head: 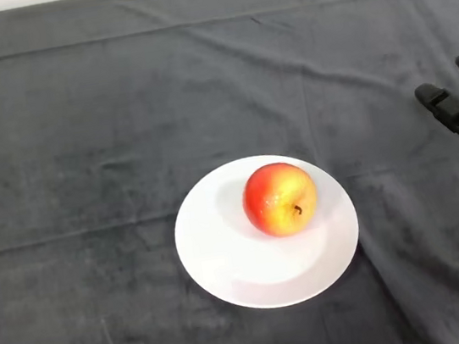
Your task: Move the apple to the plate
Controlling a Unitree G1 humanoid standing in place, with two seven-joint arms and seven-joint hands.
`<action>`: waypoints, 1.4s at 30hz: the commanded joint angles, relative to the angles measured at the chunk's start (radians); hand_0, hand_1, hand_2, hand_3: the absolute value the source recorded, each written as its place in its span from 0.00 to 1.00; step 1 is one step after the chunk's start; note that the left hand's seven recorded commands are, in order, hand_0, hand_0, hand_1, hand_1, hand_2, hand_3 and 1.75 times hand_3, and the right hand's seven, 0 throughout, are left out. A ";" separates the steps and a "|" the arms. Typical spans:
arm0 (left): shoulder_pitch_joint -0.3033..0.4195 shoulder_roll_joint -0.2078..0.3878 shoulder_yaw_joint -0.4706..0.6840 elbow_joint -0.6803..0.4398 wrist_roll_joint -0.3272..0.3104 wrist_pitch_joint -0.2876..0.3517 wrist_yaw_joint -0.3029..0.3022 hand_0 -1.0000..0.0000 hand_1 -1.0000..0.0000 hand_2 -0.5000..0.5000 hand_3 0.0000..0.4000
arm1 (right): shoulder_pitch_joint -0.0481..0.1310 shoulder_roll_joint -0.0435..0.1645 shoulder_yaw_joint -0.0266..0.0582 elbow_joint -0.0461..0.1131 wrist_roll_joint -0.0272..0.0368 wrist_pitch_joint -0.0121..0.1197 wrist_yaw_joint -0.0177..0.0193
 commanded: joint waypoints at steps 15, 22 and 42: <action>0.025 0.039 0.119 0.142 -0.004 -0.097 0.113 1.00 1.00 0.50 0.00 | -0.020 -0.023 -0.0187 -0.034 -0.0034 0.001 0.0066; 0.013 0.034 0.128 0.170 0.001 -0.116 0.119 1.00 1.00 0.50 0.00 | -0.021 -0.024 -0.0190 -0.032 -0.0035 0.001 0.0072; -0.004 0.035 0.130 0.208 0.005 -0.131 0.100 1.00 1.00 0.50 0.00 | -0.022 -0.025 -0.0196 -0.029 -0.0040 0.001 0.0086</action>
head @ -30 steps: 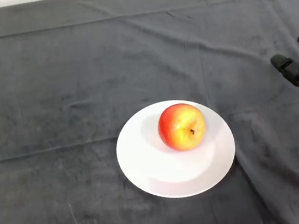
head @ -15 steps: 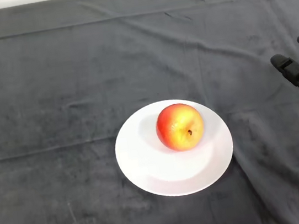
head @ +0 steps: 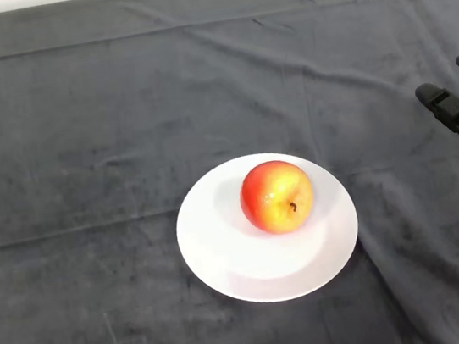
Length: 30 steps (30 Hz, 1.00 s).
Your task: Move the apple to the plate
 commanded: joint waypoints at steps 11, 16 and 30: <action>-0.017 0.015 0.019 0.031 0.013 -0.011 -0.007 1.00 1.00 0.50 0.00 | -0.022 -0.024 -0.0196 -0.028 -0.0043 0.001 0.0090; -0.015 0.012 0.019 0.025 0.013 -0.009 -0.008 1.00 1.00 0.50 0.00 | -0.022 -0.024 -0.0196 -0.028 -0.0045 0.001 0.0091; -0.010 0.002 0.020 0.002 0.014 0.002 -0.004 1.00 1.00 0.50 0.00 | -0.022 -0.024 -0.0197 -0.029 -0.0049 0.000 0.0092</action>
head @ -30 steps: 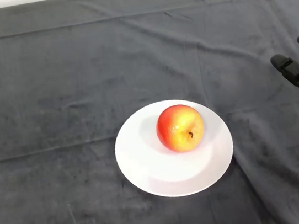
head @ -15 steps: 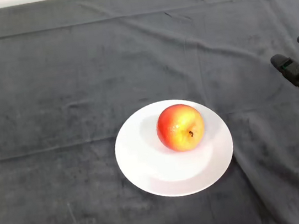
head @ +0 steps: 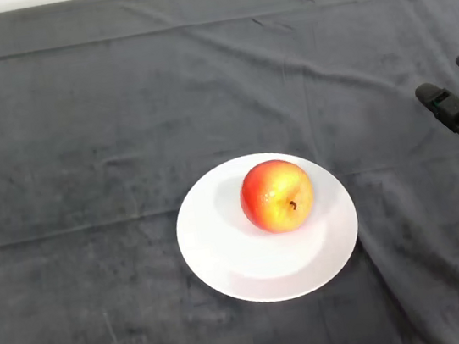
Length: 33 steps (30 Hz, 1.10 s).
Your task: Move the apple to the plate
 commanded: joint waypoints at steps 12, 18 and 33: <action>-0.005 0.000 0.024 -0.011 0.008 0.010 -0.004 1.00 1.00 0.50 0.00 | -0.022 -0.024 -0.0197 -0.029 -0.0051 0.000 0.0091; -0.004 0.000 0.025 -0.013 0.008 0.012 -0.007 1.00 1.00 0.50 0.00 | -0.022 -0.024 -0.0198 -0.029 -0.0052 0.000 0.0091; -0.002 0.000 0.027 -0.015 0.007 0.015 -0.018 1.00 1.00 0.50 0.00 | -0.022 -0.024 -0.0199 -0.029 -0.0054 0.000 0.0090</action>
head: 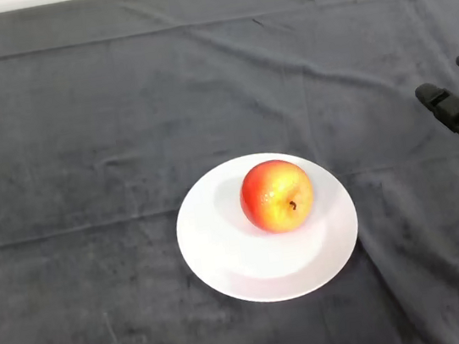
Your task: Move the apple to the plate
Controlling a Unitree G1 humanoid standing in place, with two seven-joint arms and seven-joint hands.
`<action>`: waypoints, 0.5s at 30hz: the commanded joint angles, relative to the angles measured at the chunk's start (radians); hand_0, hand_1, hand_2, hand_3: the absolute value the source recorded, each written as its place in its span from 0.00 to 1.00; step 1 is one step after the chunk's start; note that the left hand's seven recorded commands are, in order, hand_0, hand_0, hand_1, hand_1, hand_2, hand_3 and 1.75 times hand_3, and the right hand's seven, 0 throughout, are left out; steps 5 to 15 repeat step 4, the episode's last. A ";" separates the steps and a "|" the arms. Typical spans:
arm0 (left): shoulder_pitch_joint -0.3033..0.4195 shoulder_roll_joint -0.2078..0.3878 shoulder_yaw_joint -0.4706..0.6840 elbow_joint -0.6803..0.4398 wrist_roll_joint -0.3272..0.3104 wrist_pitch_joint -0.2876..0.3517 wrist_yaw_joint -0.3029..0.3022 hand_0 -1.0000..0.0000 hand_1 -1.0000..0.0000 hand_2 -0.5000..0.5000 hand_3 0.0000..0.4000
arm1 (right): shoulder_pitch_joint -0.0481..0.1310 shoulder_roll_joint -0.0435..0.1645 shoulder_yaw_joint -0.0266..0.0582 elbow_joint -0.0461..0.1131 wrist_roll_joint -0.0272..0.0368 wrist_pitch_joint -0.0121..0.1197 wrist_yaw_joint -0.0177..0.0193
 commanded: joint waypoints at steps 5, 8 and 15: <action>-0.002 0.000 0.027 -0.015 0.006 0.014 -0.013 1.00 1.00 0.50 0.00 | -0.022 -0.024 -0.0198 -0.029 -0.0054 0.000 0.0090; -0.002 0.000 0.027 -0.015 0.006 0.014 -0.013 1.00 1.00 0.50 0.00 | -0.022 -0.024 -0.0198 -0.029 -0.0054 0.000 0.0090; -0.002 0.000 0.027 -0.015 0.006 0.014 -0.013 1.00 1.00 0.50 0.00 | -0.022 -0.024 -0.0198 -0.029 -0.0054 0.000 0.0090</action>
